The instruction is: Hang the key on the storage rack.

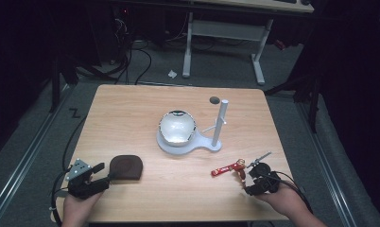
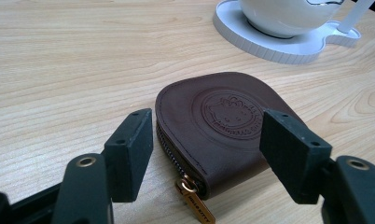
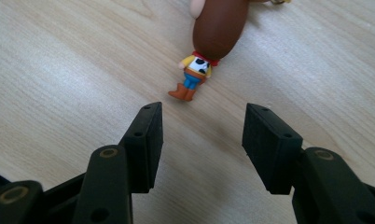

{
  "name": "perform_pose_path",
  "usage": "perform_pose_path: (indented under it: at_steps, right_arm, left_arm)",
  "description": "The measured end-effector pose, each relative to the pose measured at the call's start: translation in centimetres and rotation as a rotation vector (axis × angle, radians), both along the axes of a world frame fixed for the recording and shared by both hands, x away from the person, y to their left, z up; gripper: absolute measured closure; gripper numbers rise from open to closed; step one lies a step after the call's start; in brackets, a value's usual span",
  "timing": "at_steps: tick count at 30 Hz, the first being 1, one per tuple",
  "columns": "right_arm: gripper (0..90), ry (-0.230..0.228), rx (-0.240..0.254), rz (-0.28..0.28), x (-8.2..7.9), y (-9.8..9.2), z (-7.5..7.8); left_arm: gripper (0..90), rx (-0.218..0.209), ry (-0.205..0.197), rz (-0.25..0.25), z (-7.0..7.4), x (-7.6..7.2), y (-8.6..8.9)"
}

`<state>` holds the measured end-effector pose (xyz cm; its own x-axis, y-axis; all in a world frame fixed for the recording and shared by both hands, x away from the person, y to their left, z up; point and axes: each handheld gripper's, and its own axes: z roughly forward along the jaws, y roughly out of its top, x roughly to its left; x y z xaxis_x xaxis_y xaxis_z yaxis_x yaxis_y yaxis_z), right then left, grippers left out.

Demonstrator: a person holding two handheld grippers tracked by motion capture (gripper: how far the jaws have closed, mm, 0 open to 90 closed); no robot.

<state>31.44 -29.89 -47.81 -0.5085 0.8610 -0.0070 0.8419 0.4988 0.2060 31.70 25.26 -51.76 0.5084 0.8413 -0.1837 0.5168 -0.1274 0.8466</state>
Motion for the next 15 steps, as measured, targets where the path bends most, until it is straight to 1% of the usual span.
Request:
perform_pose_path:
  at_steps: [1, 4, 8, 11, 13, 15]
  right_arm:
    - [48.0, 0.012, -0.008, -0.001, 0.1, 0.2, 0.0]
    - [47.9, 0.021, -0.018, 0.013, 0.4, 0.7, 0.1]
    - [47.9, 0.020, -0.030, 0.017, 0.9, 1.1, 0.2]
    - [49.2, 0.012, -0.025, -0.003, 1.7, 1.5, 0.2]
    - [49.5, 0.014, -0.023, -0.005, 1.9, 1.6, 0.3]
    - [49.9, 0.011, -0.027, -0.007, 2.5, 2.0, 0.2]
  left_arm:
    - [34.9, 0.000, 0.001, -0.001, 0.0, 0.0, 0.0]
    - [34.9, -0.001, 0.002, -0.004, 0.0, 0.0, 0.0]
    - [34.9, -0.002, 0.004, -0.005, -0.1, 0.0, 0.0]
    - [34.9, -0.004, 0.004, -0.005, -0.1, 0.0, 0.0]
    - [35.0, -0.004, 0.005, -0.005, -0.1, 0.0, -0.1]
    - [35.0, -0.003, 0.007, -0.007, -0.2, 0.0, 0.0]
